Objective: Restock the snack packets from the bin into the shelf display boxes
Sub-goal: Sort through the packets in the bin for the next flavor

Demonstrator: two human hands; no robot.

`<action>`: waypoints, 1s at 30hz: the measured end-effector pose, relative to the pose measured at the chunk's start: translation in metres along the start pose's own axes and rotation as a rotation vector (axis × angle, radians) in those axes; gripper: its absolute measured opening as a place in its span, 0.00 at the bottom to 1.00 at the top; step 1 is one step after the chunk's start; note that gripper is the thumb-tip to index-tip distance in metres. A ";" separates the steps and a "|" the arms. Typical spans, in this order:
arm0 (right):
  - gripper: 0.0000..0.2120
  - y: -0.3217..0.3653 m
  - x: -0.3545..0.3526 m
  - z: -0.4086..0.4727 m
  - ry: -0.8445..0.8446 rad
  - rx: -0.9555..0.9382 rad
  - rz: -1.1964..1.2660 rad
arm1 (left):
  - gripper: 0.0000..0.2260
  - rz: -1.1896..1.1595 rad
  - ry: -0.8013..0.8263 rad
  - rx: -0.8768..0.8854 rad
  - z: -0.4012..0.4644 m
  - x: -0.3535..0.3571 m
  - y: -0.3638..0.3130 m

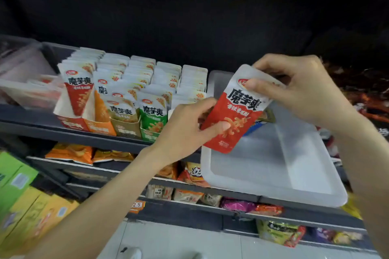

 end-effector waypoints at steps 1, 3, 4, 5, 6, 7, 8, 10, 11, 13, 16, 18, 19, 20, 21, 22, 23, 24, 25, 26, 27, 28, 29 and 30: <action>0.03 0.011 0.003 0.007 -0.039 0.025 0.084 | 0.10 -0.033 -0.016 -0.004 -0.001 -0.015 0.000; 0.05 0.023 0.027 0.022 -0.062 0.107 0.221 | 0.10 -0.061 -0.013 -0.008 -0.008 -0.049 0.004; 0.05 0.027 0.044 0.029 -0.057 0.154 0.264 | 0.10 -0.055 -0.007 -0.006 -0.013 -0.068 0.008; 0.05 0.031 0.062 0.037 -0.049 0.190 0.285 | 0.10 -0.041 -0.006 -0.005 -0.019 -0.087 0.013; 0.05 0.038 0.081 0.045 -0.041 0.208 0.290 | 0.09 -0.019 -0.008 -0.003 -0.025 -0.108 0.020; 0.06 0.046 0.100 0.055 -0.033 0.212 0.294 | 0.09 0.009 -0.010 0.001 -0.031 -0.129 0.029; 0.06 0.055 0.119 0.065 -0.021 0.208 0.309 | 0.09 0.035 -0.018 -0.002 -0.037 -0.149 0.040; 0.04 0.076 0.156 0.085 0.027 0.175 0.365 | 0.10 0.091 -0.067 -0.028 -0.048 -0.194 0.065; 0.03 0.089 0.173 0.096 0.051 0.131 0.355 | 0.11 0.134 -0.116 -0.028 -0.051 -0.216 0.076; 0.05 0.112 0.198 0.117 0.022 0.030 0.246 | 0.13 0.227 -0.212 -0.002 -0.053 -0.258 0.097; 0.03 0.126 0.221 0.144 -0.144 -0.027 0.118 | 0.11 0.385 -0.297 0.030 -0.049 -0.299 0.132; 0.01 0.127 0.235 0.156 -0.180 -0.012 0.073 | 0.09 0.536 -0.347 0.052 -0.046 -0.313 0.151; 0.02 0.125 0.242 0.161 -0.170 -0.009 0.055 | 0.08 0.614 -0.362 0.072 -0.046 -0.316 0.158; 0.03 0.125 0.250 0.164 -0.148 -0.010 0.037 | 0.08 0.699 -0.370 0.094 -0.046 -0.316 0.164; 0.04 0.123 0.257 0.167 -0.122 -0.012 0.014 | 0.09 0.779 -0.373 0.118 -0.047 -0.315 0.169; 0.04 0.121 0.265 0.171 -0.090 -0.012 -0.012 | 0.10 0.839 -0.373 0.141 -0.047 -0.313 0.174; 0.05 0.118 0.273 0.175 -0.055 -0.012 -0.039 | 0.11 0.867 -0.376 0.166 -0.047 -0.312 0.178; 0.04 0.115 0.281 0.179 -0.018 -0.010 -0.070 | 0.12 0.870 -0.383 0.188 -0.046 -0.313 0.181; 0.04 0.111 0.288 0.184 0.015 -0.004 -0.097 | 0.12 0.860 -0.391 0.205 -0.045 -0.314 0.184; 0.04 0.108 0.295 0.188 0.050 0.008 -0.122 | 0.12 0.848 -0.400 0.213 -0.043 -0.315 0.187; 0.05 0.104 0.303 0.193 0.089 0.025 -0.164 | 0.12 0.838 -0.411 0.210 -0.041 -0.317 0.190; 0.06 0.101 0.311 0.198 0.131 0.040 -0.238 | 0.12 0.825 -0.418 0.196 -0.038 -0.318 0.193; 0.07 0.098 0.320 0.203 0.168 0.059 -0.346 | 0.11 0.803 -0.422 0.167 -0.036 -0.320 0.197; 0.08 0.095 0.326 0.208 0.187 0.077 -0.459 | 0.11 0.772 -0.427 0.132 -0.033 -0.322 0.202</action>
Point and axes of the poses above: each hand's wrist, its own z-axis towards the middle knuckle, its own x-axis out of the palm, y = z × x, the point moved 8 cm from there along z, towards the middle knuckle, and after that the axes turned 4 degrees about -y, right-handed, at the moved point
